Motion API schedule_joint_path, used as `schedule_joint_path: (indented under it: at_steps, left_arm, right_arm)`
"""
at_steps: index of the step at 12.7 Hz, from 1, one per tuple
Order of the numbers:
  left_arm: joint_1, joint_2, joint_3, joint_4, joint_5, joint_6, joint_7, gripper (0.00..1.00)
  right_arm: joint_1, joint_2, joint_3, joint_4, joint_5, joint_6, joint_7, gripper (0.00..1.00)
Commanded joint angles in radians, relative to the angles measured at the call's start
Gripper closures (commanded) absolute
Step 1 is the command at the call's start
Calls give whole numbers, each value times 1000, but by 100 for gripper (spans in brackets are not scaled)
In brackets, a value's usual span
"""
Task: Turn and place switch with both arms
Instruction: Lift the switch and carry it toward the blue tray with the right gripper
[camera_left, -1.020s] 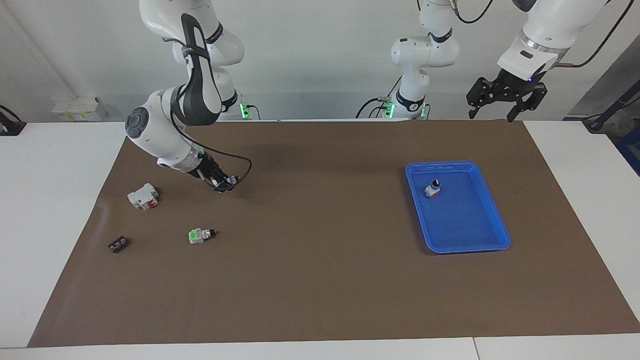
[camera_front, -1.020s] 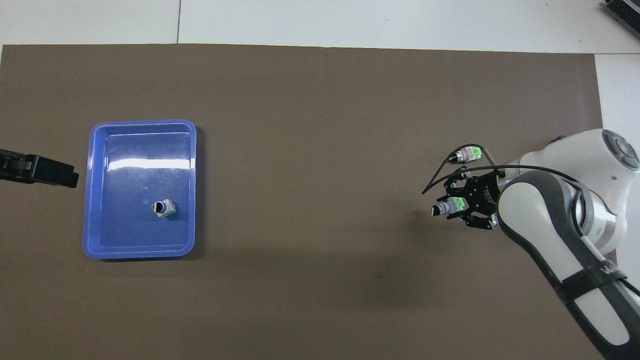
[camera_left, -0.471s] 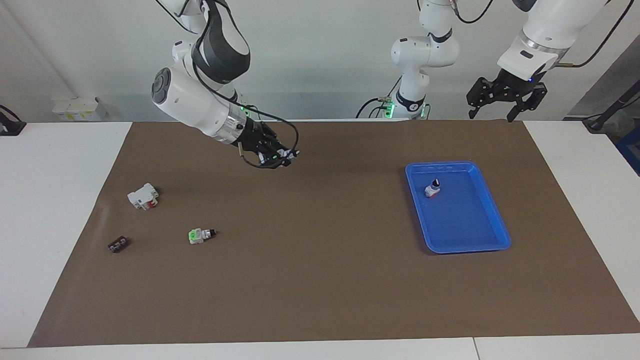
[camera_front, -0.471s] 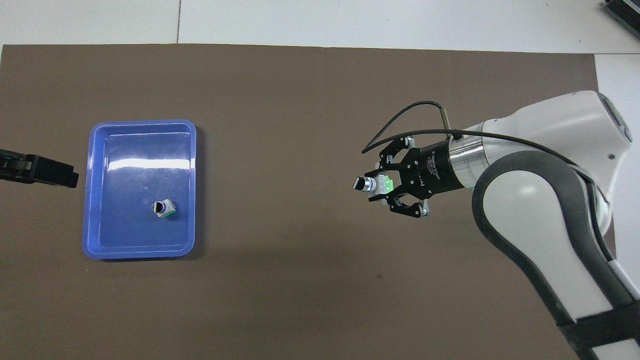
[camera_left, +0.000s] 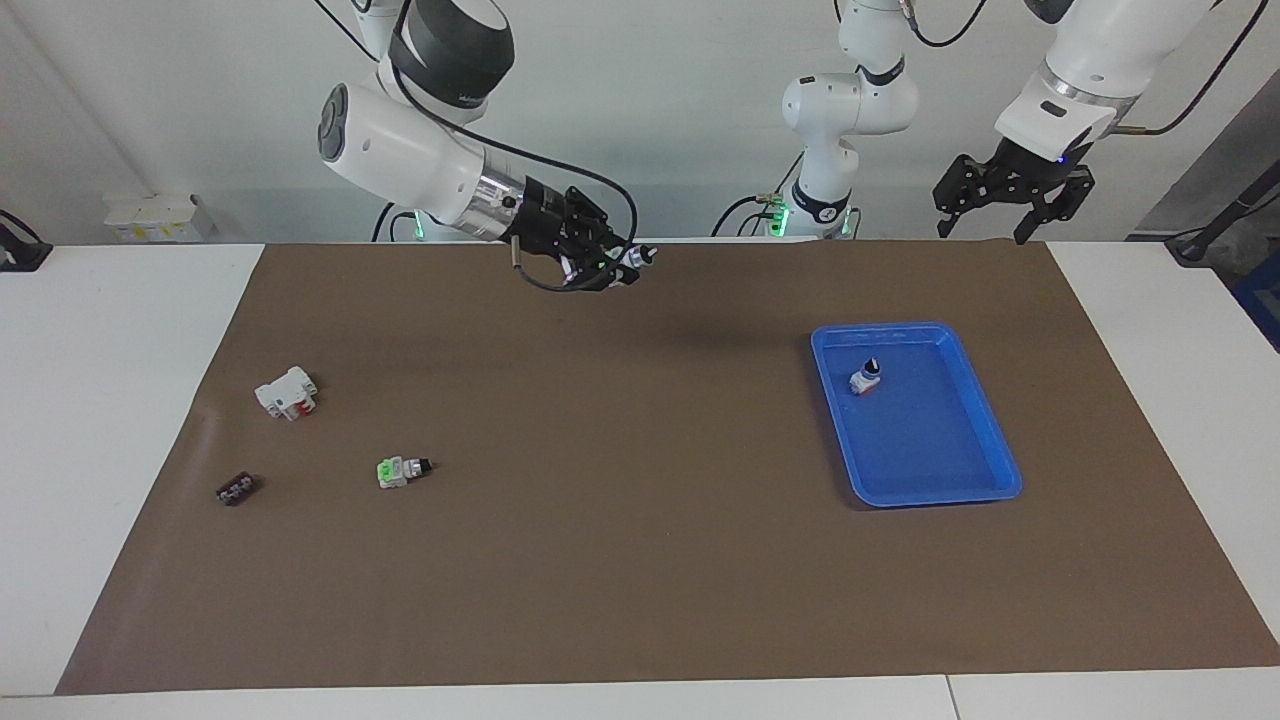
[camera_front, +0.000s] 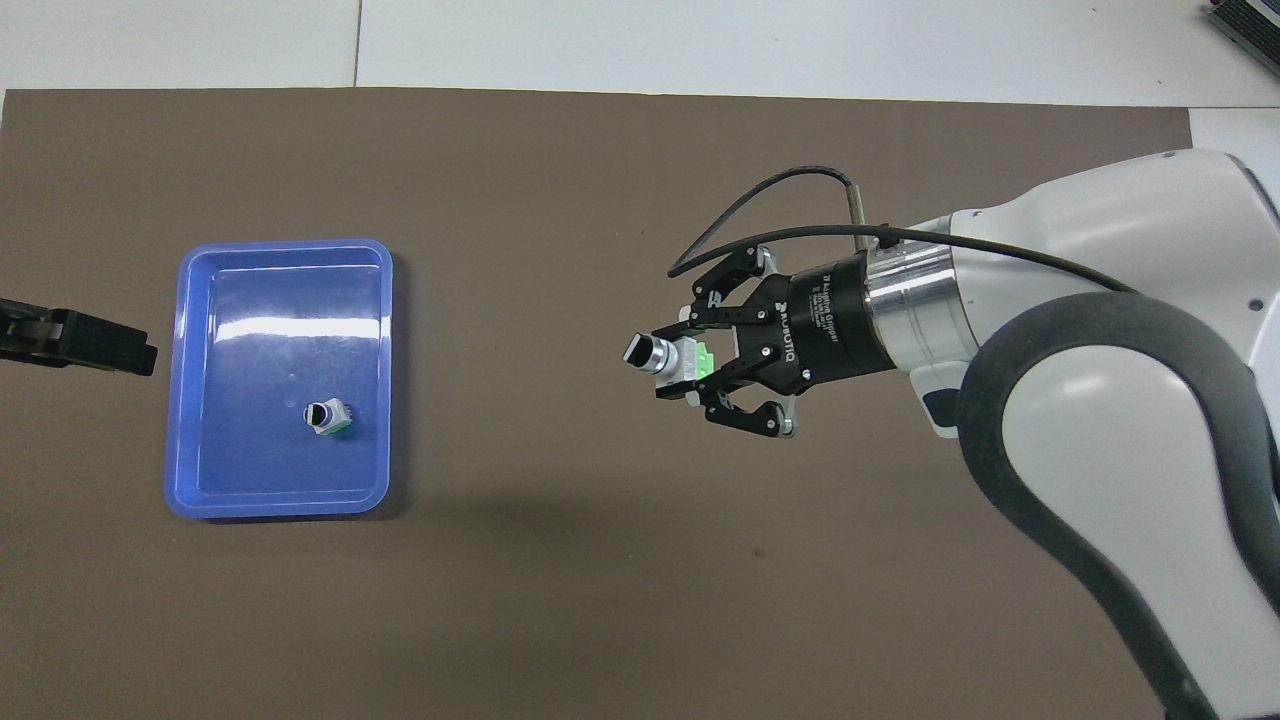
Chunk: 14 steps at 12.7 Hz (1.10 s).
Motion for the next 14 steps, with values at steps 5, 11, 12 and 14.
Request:
schedule_joint_path:
  at_steps: [5, 11, 12, 14]
  left_arm:
    - [-2, -35, 2, -32, 14, -33, 3, 0]
    - [0, -35, 8, -12, -47, -37, 1, 0]
    - [22, -33, 13, -10, -113, -38, 0, 0]
    - [69, -28, 13, -7, -252, -41, -2, 0]
  right_arm:
    - [34, 93, 102, 183, 55, 138, 56, 100]
    - [42, 99, 136, 185, 6, 160, 178, 100]
    - [42, 99, 136, 185, 7, 160, 182, 100]
    - [42, 99, 138, 183, 6, 154, 184, 100]
